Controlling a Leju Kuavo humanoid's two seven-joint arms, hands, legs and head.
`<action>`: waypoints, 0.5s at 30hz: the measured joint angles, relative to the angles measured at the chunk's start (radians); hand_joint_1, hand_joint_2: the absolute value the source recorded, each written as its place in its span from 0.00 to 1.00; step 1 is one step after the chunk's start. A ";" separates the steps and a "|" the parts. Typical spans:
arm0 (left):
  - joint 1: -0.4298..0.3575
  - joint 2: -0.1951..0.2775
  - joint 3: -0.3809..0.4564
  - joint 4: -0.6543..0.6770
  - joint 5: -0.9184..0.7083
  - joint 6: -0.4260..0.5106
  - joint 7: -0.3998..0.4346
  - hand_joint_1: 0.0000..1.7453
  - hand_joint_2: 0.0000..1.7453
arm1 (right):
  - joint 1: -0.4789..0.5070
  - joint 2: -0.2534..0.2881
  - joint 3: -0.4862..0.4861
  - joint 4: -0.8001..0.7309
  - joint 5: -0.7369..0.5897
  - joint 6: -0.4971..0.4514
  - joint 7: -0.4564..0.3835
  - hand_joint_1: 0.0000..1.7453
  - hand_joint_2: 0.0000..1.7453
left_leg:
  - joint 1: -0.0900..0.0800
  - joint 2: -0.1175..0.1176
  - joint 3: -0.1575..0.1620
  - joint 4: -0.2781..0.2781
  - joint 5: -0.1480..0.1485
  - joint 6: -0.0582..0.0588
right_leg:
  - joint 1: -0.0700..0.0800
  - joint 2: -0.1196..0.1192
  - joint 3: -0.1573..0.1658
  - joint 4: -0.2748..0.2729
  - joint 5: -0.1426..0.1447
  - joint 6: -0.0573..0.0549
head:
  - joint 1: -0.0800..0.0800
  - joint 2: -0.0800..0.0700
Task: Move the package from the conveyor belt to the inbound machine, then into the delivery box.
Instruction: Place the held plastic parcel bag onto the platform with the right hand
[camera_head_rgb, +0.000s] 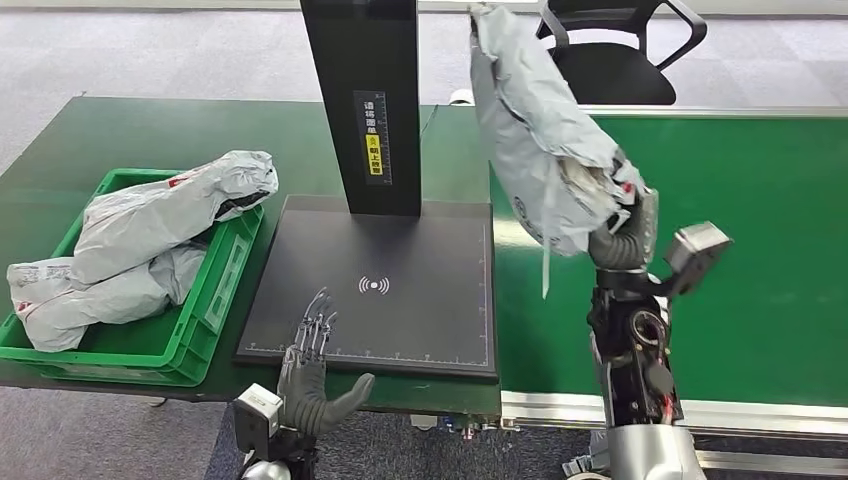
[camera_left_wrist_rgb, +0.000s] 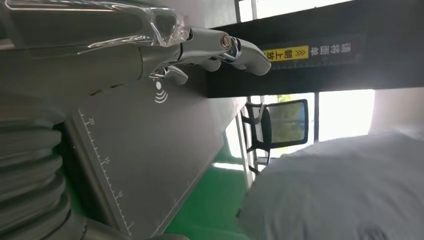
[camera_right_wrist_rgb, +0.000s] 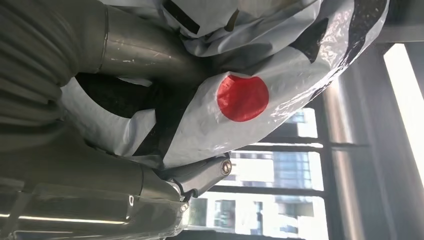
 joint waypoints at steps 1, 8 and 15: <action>-0.006 0.000 0.000 0.004 -0.002 0.000 0.000 0.00 1.00 | -0.035 -0.001 0.017 0.051 0.020 -0.006 0.011 1.00 1.00 | 0.000 0.000 0.000 0.000 0.000 0.000 | 0.000 0.000 0.000 0.000 0.000 0.000 | 0.000 0.000; -0.016 0.000 -0.001 0.016 -0.005 0.003 0.001 0.00 1.00 | -0.184 0.016 0.135 0.342 0.166 -0.046 0.148 1.00 1.00 | 0.000 0.000 -0.002 0.000 0.000 0.000 | 0.000 0.000 -0.001 0.000 0.000 0.000 | 0.000 0.000; -0.008 0.001 0.002 0.015 0.006 0.014 0.012 0.00 1.00 | -0.208 0.054 0.261 0.528 0.257 0.049 0.243 1.00 1.00 | 0.000 -0.001 -0.002 0.000 0.000 0.000 | 0.000 -0.001 -0.002 0.000 -0.001 0.000 | 0.000 0.000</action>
